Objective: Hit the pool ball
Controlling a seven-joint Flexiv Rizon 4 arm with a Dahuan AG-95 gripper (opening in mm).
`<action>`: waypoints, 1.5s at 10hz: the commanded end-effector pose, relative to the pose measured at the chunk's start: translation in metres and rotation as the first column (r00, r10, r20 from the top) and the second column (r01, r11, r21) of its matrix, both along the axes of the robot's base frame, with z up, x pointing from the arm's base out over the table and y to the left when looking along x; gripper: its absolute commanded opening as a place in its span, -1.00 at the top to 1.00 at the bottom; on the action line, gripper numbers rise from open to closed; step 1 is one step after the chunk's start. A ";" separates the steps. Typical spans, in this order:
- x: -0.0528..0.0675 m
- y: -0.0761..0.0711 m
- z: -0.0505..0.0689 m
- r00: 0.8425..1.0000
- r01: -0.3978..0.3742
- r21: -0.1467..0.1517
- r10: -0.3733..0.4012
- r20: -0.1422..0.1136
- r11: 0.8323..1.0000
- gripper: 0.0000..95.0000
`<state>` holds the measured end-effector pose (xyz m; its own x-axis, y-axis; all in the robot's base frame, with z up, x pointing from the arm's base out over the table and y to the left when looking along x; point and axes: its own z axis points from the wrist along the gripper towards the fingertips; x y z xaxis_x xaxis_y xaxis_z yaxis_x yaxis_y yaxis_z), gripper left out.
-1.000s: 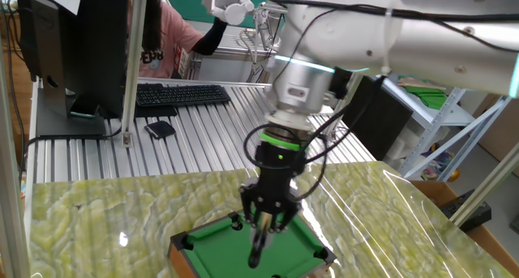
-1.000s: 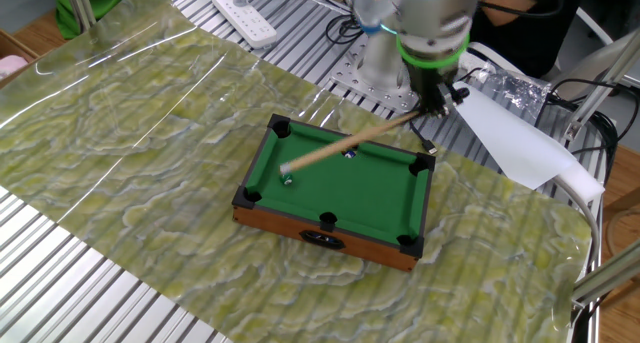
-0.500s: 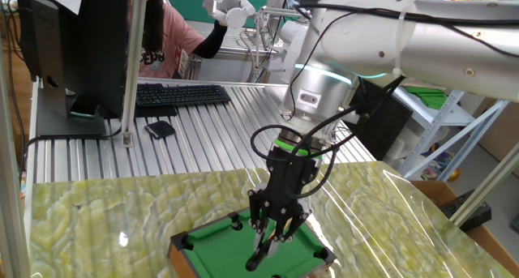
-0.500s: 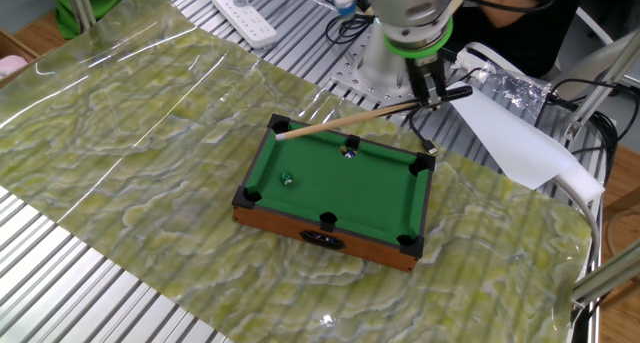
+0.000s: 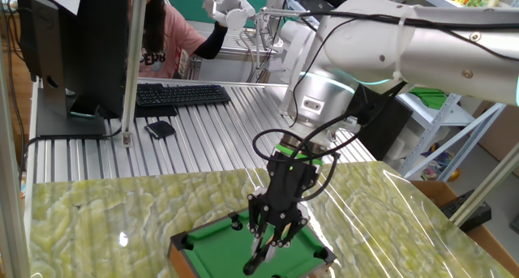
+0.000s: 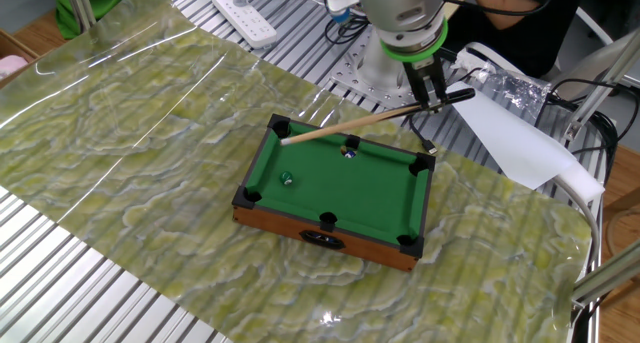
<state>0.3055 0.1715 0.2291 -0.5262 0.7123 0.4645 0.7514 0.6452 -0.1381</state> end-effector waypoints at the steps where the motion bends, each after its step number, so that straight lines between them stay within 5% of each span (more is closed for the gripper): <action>1: 0.000 0.000 0.000 1.000 -0.017 0.014 0.017 0.009 1.000 1.00; 15: 0.003 -0.006 -0.002 0.999 -0.035 0.019 0.035 0.012 0.999 1.00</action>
